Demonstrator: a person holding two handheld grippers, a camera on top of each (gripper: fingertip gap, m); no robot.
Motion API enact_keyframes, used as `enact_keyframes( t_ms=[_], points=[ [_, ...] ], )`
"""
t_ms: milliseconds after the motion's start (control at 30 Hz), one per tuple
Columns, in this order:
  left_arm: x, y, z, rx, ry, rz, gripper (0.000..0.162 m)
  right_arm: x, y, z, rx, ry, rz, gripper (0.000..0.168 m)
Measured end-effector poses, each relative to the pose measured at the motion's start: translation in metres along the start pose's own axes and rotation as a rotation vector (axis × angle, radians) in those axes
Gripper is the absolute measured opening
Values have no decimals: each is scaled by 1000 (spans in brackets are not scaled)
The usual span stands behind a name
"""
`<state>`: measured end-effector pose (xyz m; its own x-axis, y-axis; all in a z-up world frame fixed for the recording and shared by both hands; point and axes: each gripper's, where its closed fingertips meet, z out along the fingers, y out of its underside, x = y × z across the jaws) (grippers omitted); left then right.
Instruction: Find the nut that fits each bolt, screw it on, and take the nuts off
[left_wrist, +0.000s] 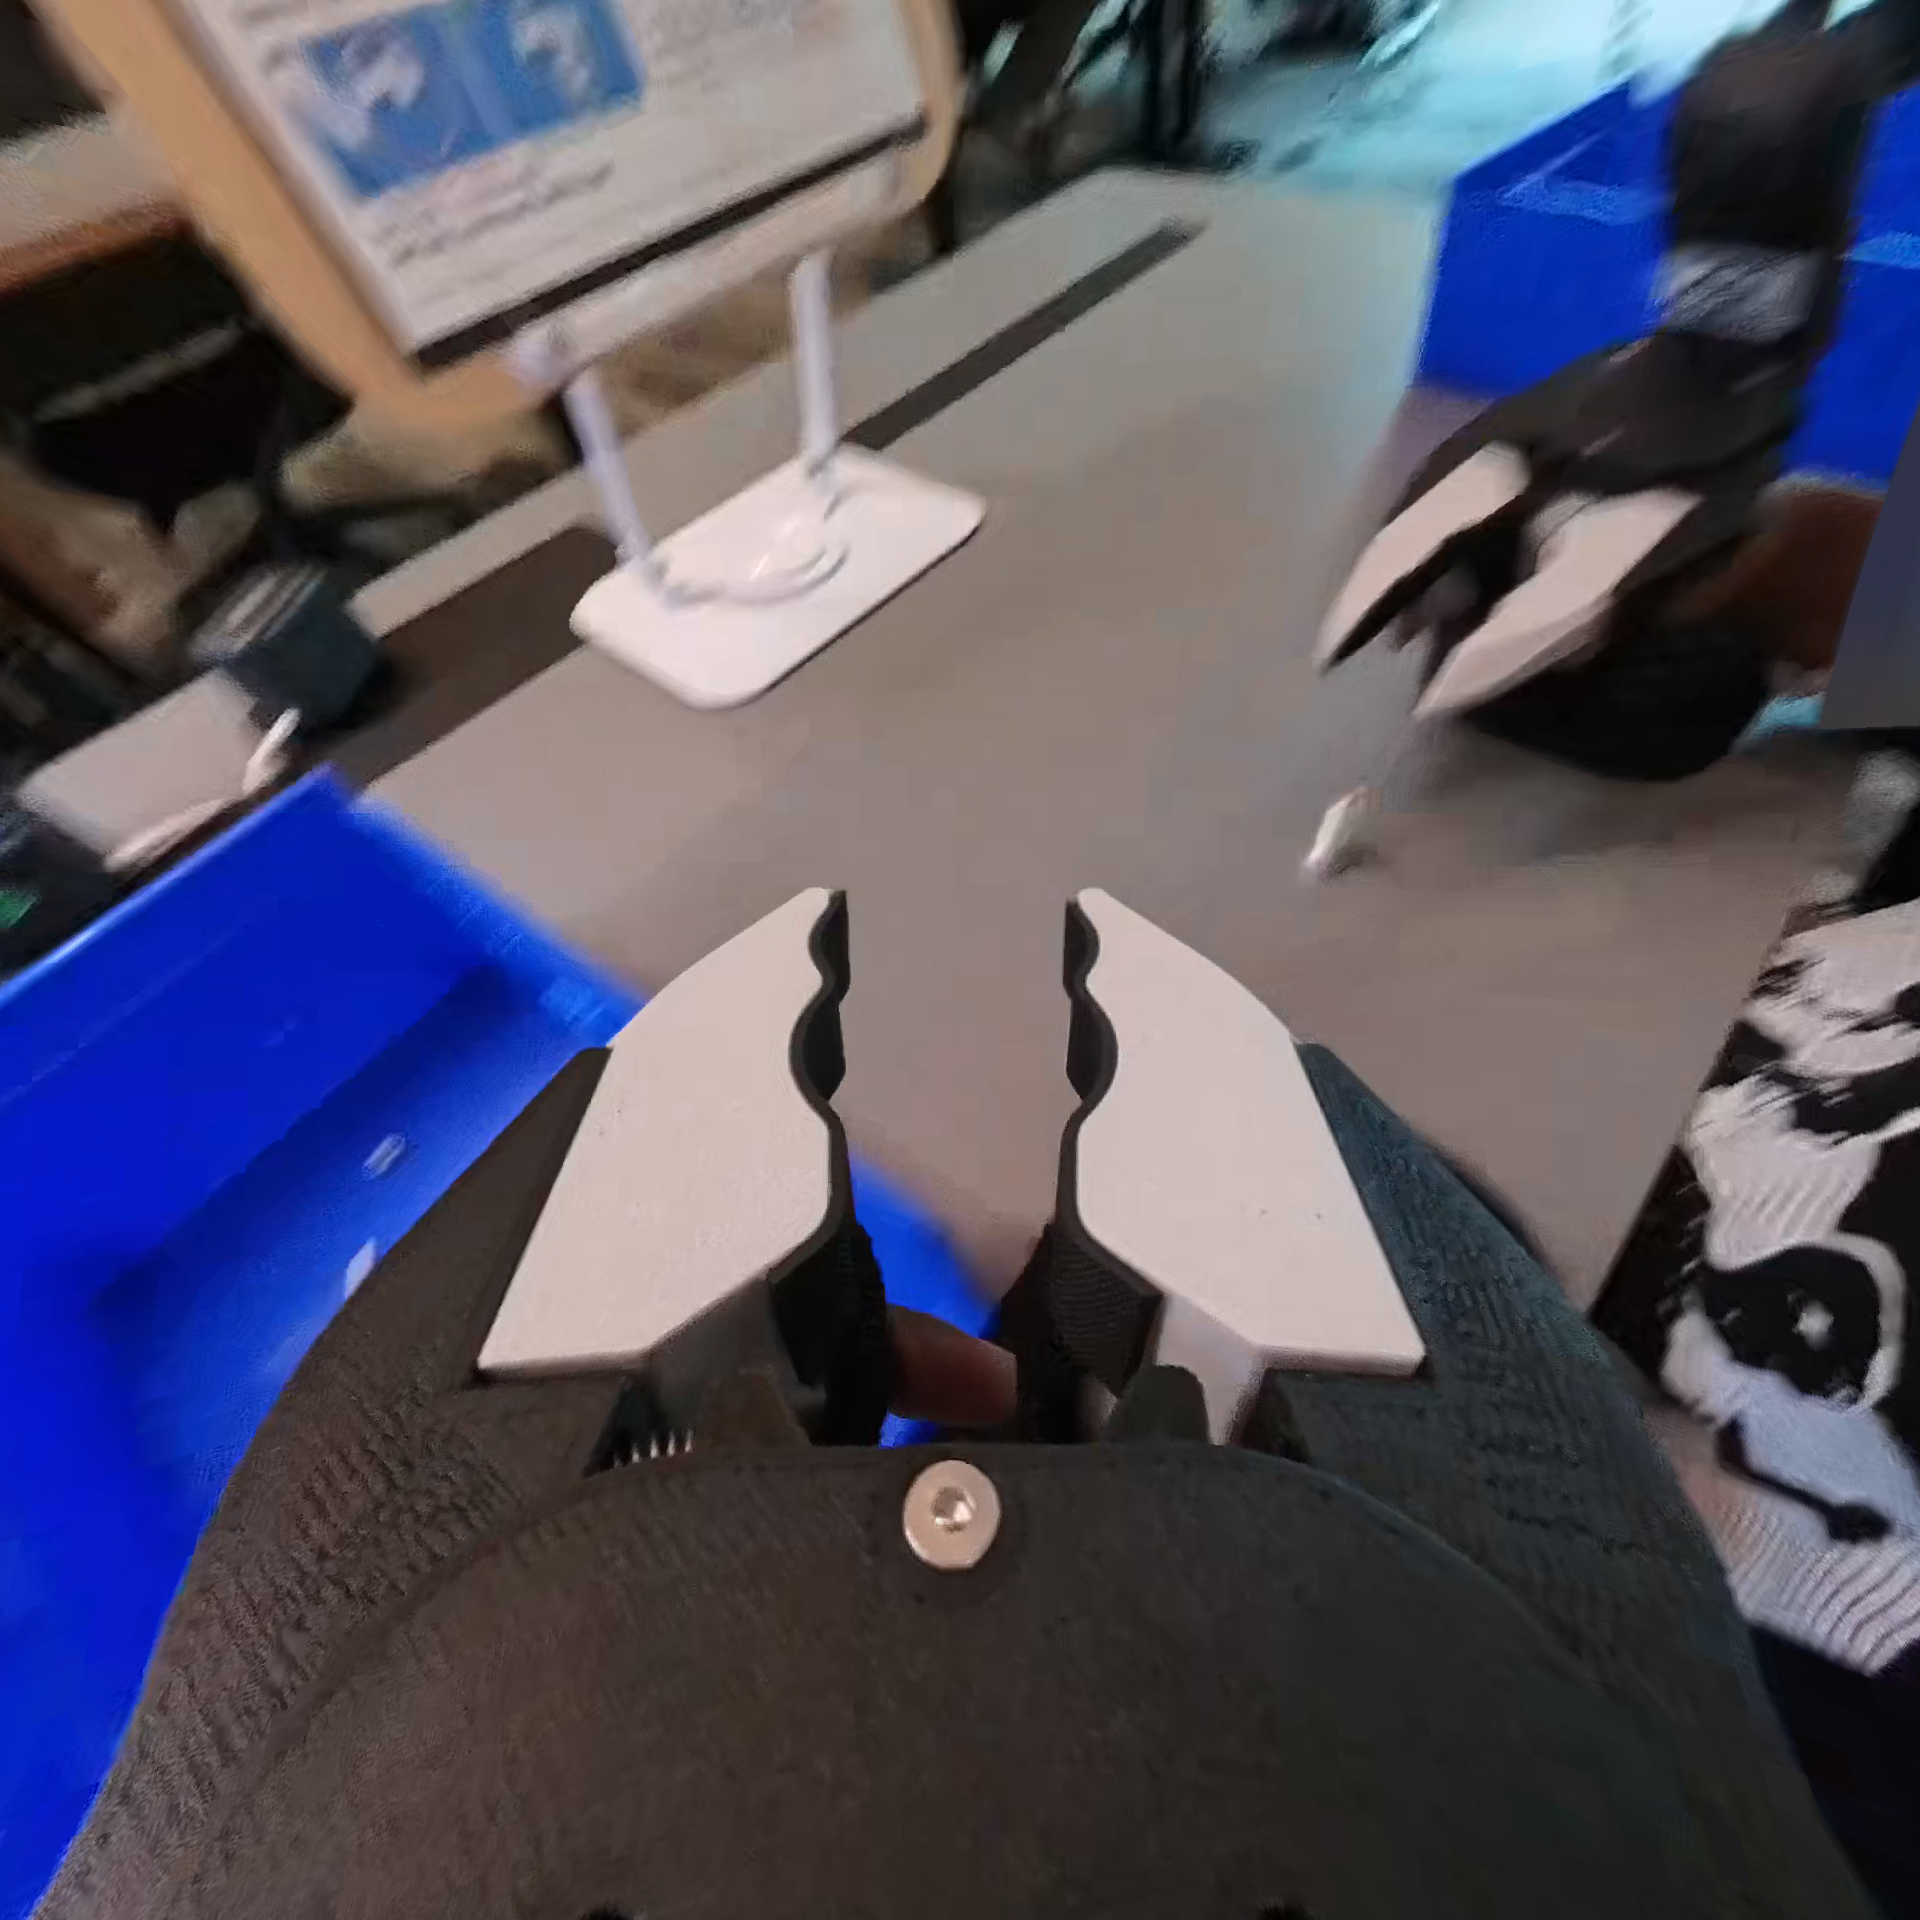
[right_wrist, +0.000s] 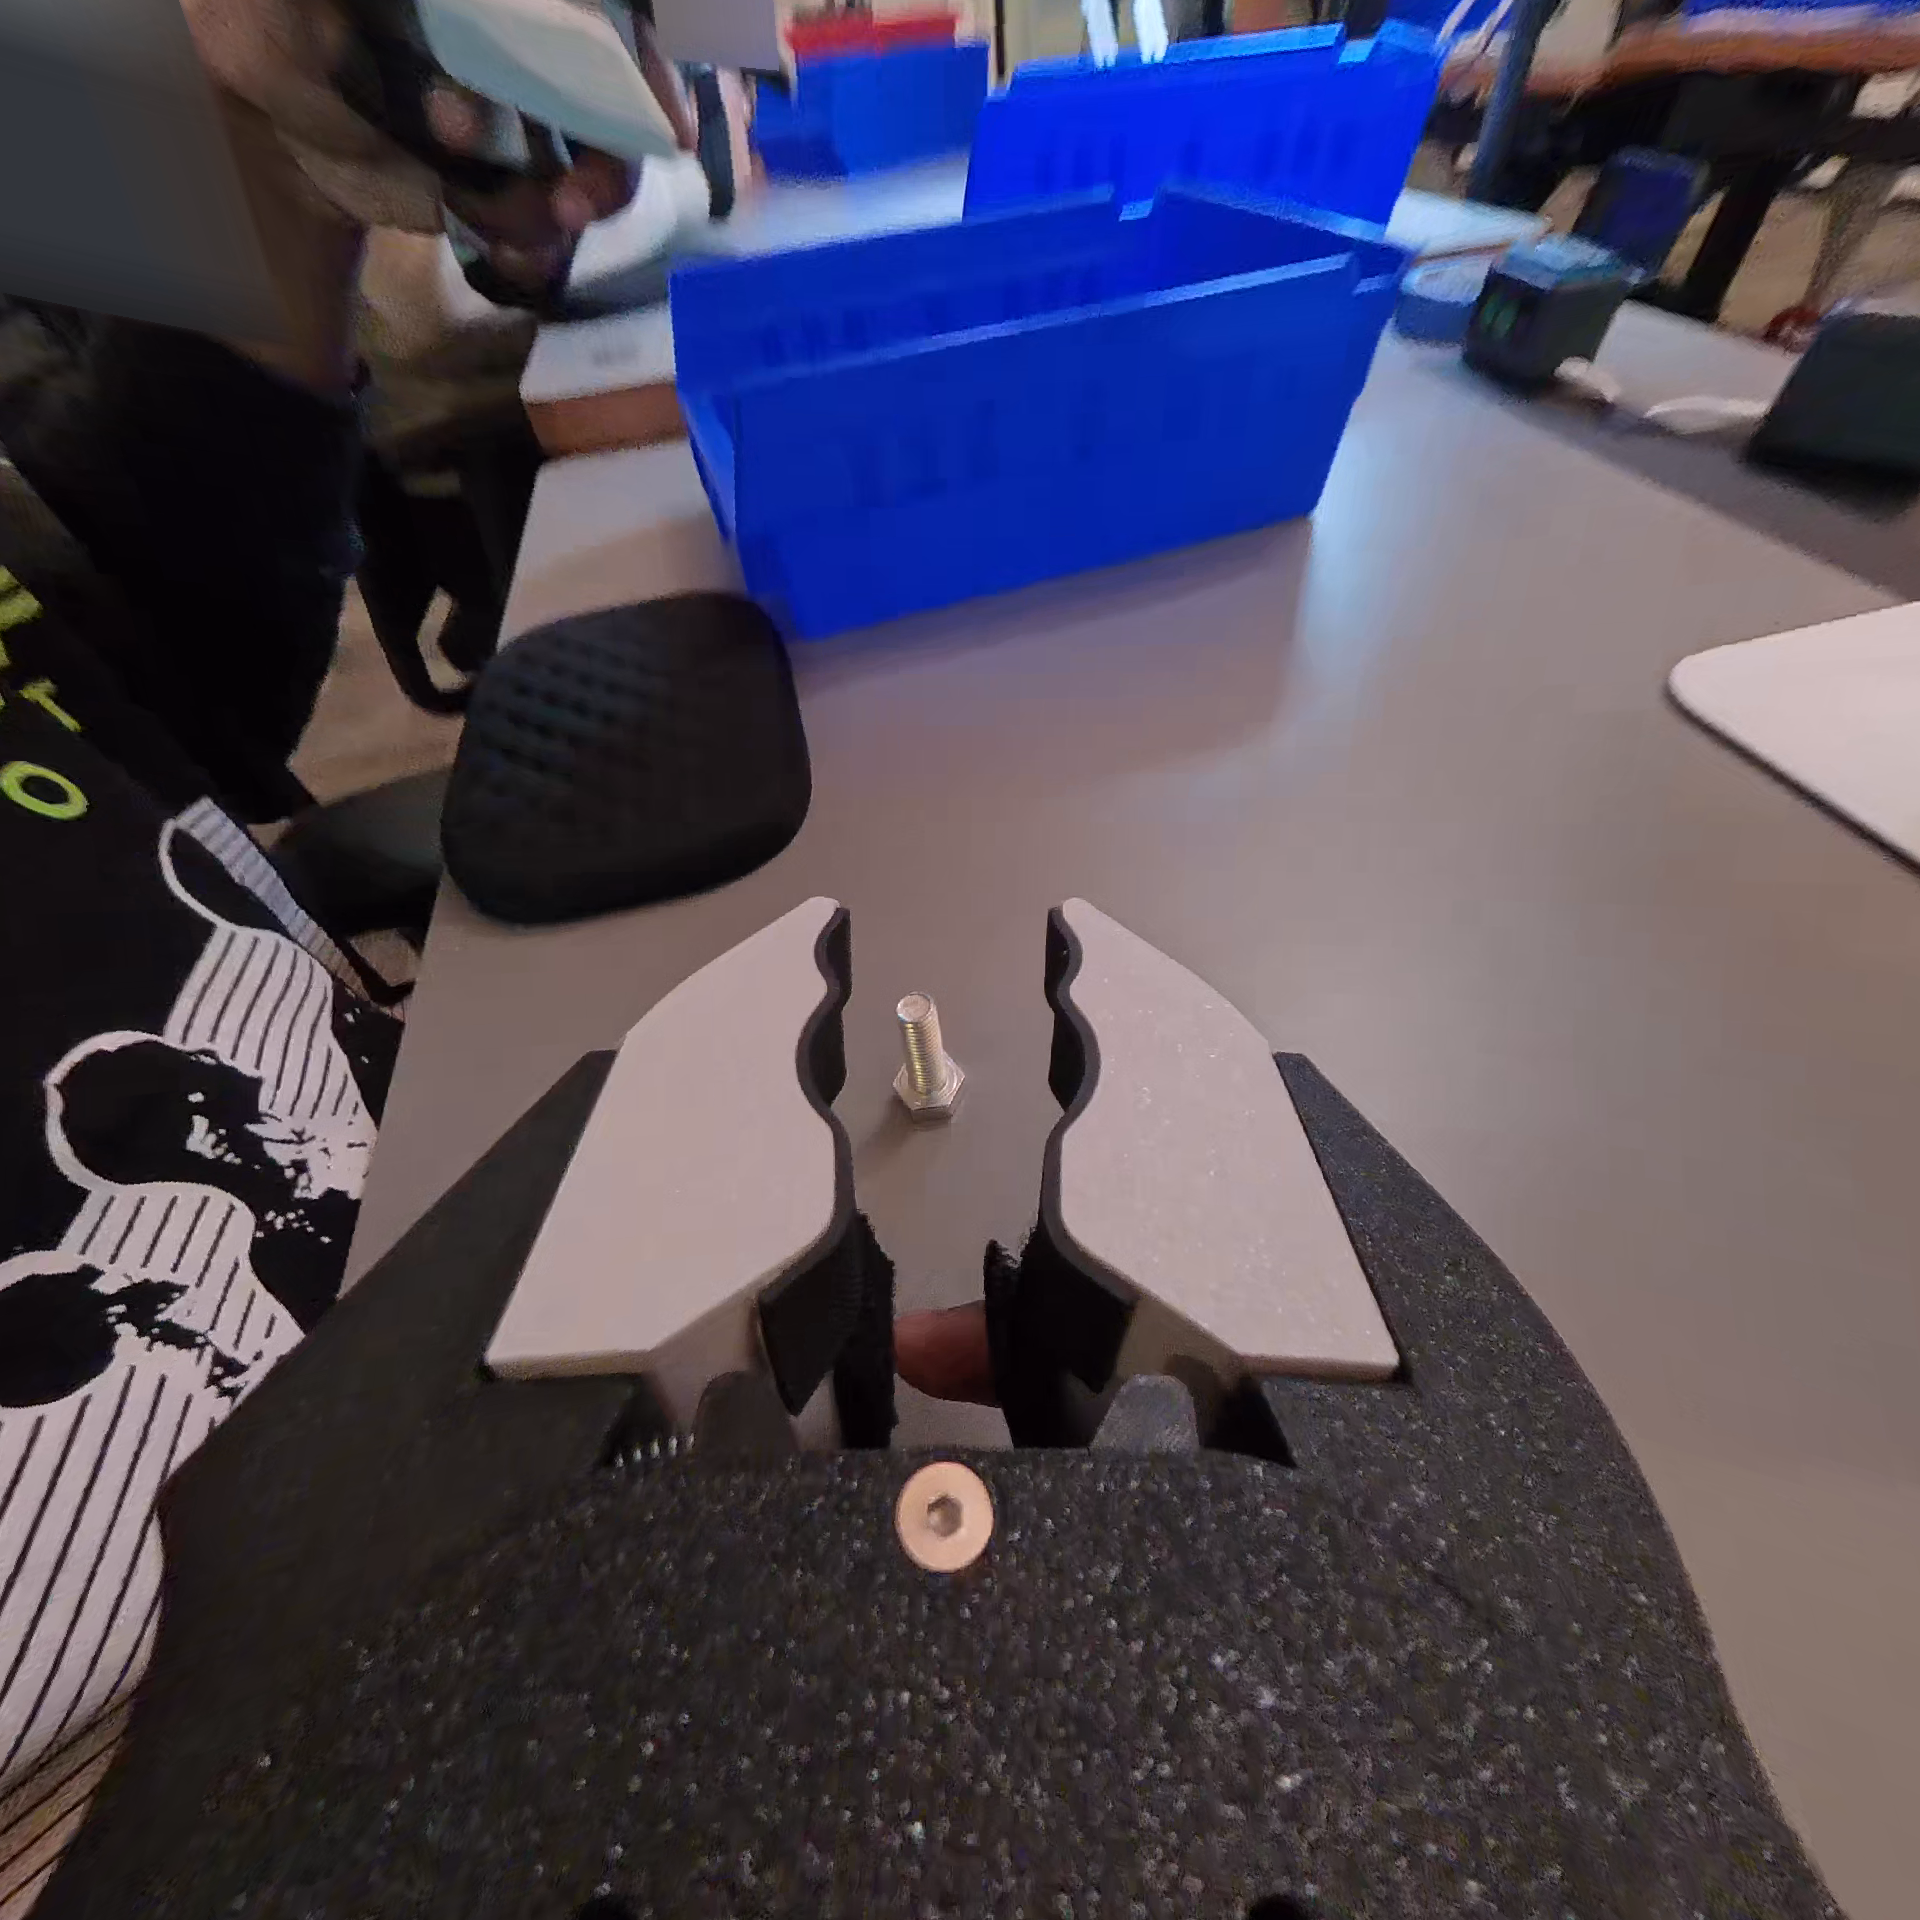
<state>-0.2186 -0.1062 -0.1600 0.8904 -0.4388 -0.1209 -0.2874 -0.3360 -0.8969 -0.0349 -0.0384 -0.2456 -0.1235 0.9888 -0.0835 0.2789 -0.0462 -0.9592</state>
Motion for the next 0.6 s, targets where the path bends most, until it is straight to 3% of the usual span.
enact_keyframes(
  t_ms=[100,267,433,600],
  points=[
    [-64,43,-22,-263,-183,-40,40,7,2,-15,14,40,-21,39],
    [-138,122,-40,-703,-310,-113,40,8,-6,-33,123,53,-22,40],
    [-171,166,-14,-822,-306,-225,40,10,-8,-36,152,44,6,38],
    [-190,186,8,-833,-295,-410,40,7,-5,-33,125,38,-18,38]
  ],
)
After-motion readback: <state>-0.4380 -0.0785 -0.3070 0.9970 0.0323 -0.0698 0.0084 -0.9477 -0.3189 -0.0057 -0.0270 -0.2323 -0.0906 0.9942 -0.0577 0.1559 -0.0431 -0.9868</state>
